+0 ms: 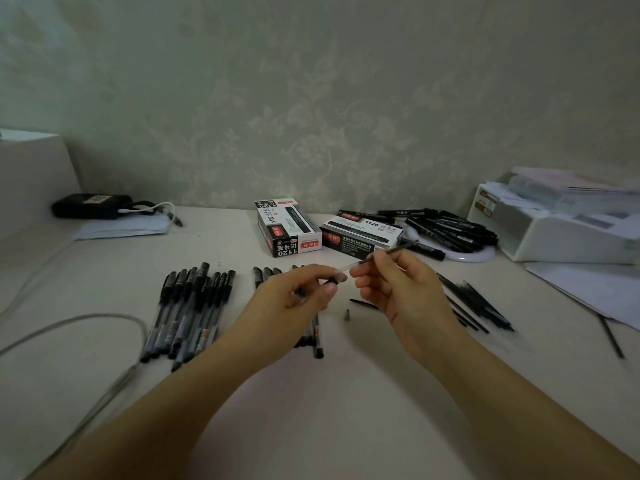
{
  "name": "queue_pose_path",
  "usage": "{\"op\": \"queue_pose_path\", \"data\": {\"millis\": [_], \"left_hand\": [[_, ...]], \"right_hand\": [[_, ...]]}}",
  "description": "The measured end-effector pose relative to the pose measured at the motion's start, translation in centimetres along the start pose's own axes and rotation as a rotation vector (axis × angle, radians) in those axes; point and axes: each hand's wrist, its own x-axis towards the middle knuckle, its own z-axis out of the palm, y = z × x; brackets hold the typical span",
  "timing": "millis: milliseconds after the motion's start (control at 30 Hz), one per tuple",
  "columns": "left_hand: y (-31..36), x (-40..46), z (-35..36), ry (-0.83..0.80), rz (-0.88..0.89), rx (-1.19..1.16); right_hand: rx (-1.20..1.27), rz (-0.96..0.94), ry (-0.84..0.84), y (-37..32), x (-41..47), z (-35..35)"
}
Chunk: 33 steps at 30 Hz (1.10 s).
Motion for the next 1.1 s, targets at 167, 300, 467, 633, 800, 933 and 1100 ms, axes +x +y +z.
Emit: {"op": "queue_pose_path", "data": {"millis": [167, 300, 467, 633, 800, 933, 1100], "left_hand": [[0.0, 0.3, -0.1, 0.028, -0.011, -0.025], [0.0, 0.1, -0.3, 0.004, -0.006, -0.016], [-0.1, 0.1, -0.3, 0.017, -0.034, 0.064], [0.2, 0.0, -0.3, -0.024, -0.027, 0.05], [0.2, 0.1, -0.3, -0.004, -0.024, -0.02], [0.2, 0.1, -0.4, -0.022, 0.003, -0.049], [0.2, 0.1, -0.2, -0.037, 0.015, -0.038]], "right_hand": [[0.038, 0.014, 0.024, -0.2, 0.2, -0.2], [0.021, 0.015, 0.019, -0.1, 0.2, -0.4], [-0.146, -0.093, 0.025, -0.2, 0.2, -0.7], [-0.101, -0.053, 0.027, -0.4, 0.2, -0.9], [-0.011, 0.001, -0.012, -0.2, -0.1, -0.1], [0.152, 0.037, 0.011, -0.7, -0.3, 0.3], [0.196, 0.057, 0.007, -0.7, -0.4, 0.3]]}}
